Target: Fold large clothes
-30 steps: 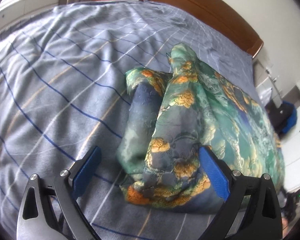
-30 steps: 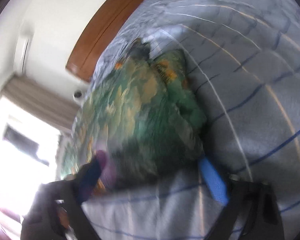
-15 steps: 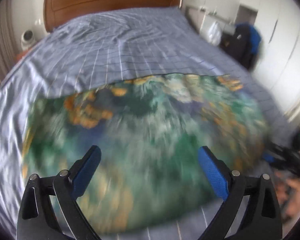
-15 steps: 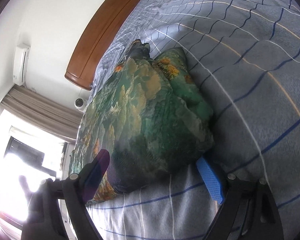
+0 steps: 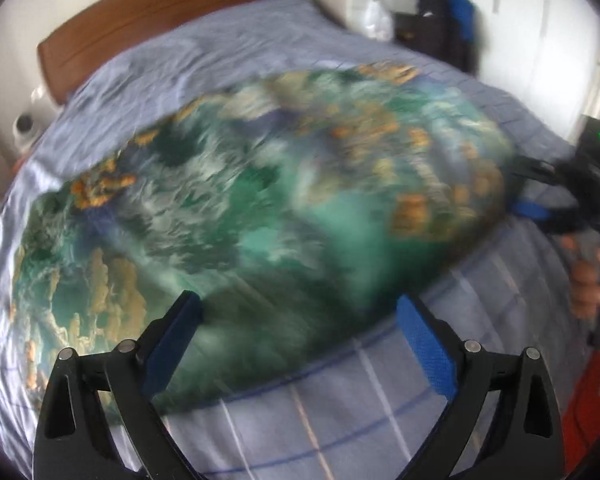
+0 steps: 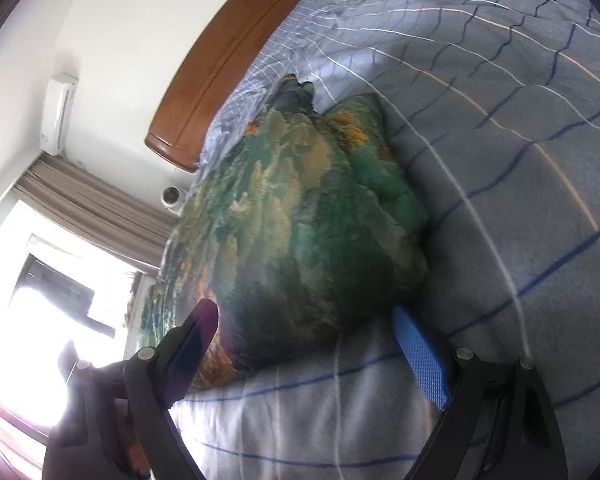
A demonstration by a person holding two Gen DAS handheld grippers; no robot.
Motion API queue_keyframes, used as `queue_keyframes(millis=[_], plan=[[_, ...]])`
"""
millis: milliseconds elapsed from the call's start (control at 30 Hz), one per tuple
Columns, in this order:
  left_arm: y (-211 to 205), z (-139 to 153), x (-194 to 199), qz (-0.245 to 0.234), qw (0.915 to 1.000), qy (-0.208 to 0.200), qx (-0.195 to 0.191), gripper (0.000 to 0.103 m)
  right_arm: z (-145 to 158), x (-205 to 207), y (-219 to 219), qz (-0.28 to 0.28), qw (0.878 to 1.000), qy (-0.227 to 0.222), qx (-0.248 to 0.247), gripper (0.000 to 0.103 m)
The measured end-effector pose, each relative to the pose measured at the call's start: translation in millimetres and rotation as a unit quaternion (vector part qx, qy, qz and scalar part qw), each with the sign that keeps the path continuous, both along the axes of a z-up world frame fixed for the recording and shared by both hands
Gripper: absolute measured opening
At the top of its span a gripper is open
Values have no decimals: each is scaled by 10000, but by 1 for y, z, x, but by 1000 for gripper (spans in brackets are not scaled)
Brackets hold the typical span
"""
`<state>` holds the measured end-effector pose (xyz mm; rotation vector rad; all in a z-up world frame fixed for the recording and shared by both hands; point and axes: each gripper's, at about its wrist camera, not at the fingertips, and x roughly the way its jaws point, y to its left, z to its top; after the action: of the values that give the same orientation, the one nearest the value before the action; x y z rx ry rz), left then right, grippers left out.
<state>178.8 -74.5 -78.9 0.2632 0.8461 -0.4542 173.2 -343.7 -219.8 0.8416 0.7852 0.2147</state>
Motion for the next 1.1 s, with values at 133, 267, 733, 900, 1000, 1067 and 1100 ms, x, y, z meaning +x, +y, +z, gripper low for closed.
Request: queue_keyframes(millis=[133,267,733,900,1000,1067,1100], plan=[[-6,22,12,-173,9975,93,-681,98,-9,11,-8,-513,9971,36,558,94],[-8,50,24,-280,9903,620,-1214,97,-8,19,-17,-1174,9897,191,802,44],[-21,138,44,-1192,9634,1568,-1817,98,142,-59,233,1374,8243,-2584,-4847,28],[-9,127,34,-645,9816,1459,-1049,98,130,-71,291,1762,7520,-2821,-5691,28],[-5,120,28,-305,9923,1113,-437,45,122,-75,315,2037,7165,-2978,-5971,28],[10,118,33,-245,9918,1143,-508,32,124,-73,323,2146,7224,-2937,-5881,28],[26,120,38,-173,9890,1257,-761,29,126,-69,321,2242,7349,-2838,-5737,31]])
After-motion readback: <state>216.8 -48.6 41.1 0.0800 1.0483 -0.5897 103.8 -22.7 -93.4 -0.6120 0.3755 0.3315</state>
